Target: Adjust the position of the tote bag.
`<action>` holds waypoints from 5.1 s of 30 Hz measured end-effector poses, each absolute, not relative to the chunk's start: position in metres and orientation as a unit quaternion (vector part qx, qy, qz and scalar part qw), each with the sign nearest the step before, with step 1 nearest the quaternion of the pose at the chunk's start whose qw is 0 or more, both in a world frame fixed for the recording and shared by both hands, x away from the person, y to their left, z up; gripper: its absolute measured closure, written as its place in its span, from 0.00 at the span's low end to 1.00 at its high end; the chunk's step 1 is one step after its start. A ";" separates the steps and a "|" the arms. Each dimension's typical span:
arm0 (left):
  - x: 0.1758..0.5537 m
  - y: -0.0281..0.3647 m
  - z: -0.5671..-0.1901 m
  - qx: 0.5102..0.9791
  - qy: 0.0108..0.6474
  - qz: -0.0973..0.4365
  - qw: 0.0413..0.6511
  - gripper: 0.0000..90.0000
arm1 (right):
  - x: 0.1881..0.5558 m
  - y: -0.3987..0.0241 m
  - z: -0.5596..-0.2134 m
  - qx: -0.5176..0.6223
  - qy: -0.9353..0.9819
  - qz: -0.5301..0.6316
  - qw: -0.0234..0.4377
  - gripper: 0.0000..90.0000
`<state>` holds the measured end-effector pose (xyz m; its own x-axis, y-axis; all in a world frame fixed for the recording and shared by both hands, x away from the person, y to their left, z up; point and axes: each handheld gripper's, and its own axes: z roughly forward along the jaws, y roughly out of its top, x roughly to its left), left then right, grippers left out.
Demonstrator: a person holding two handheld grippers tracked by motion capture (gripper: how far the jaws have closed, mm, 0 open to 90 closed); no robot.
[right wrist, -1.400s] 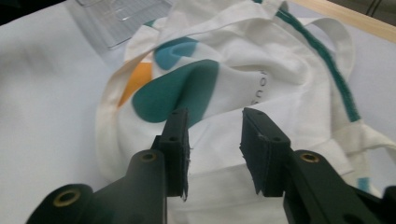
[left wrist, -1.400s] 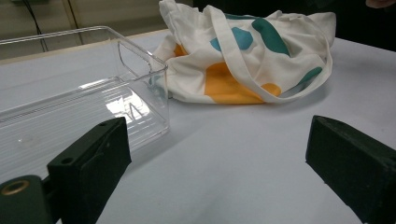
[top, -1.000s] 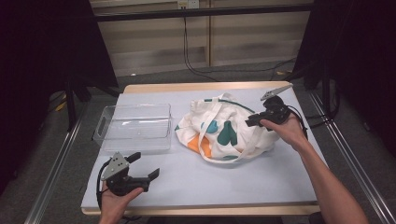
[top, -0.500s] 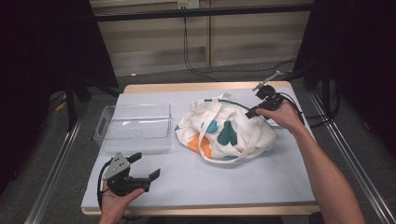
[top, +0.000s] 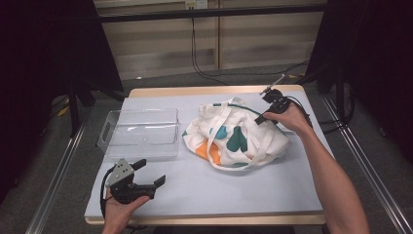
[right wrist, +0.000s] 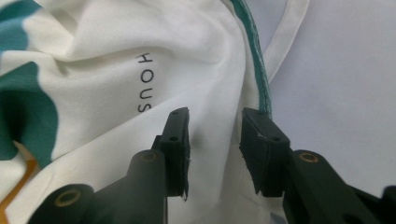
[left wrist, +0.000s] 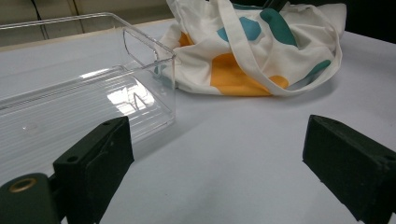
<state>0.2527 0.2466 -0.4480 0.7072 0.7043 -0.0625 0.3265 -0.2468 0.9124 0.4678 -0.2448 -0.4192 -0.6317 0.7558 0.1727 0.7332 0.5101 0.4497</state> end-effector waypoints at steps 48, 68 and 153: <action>0.251 0.248 -0.447 0.764 0.340 0.186 0.516 0.09 | 0.411 -0.241 -0.370 0.338 0.830 0.443 0.038 0.98; 0.250 0.247 -0.447 0.765 0.335 0.184 0.518 0.11 | 0.362 -0.218 -0.354 0.274 0.831 0.482 0.045 0.98; 0.247 0.237 -0.446 0.778 0.302 0.154 0.529 0.29 | 0.270 -0.147 -0.477 0.219 0.890 0.400 -0.009 0.98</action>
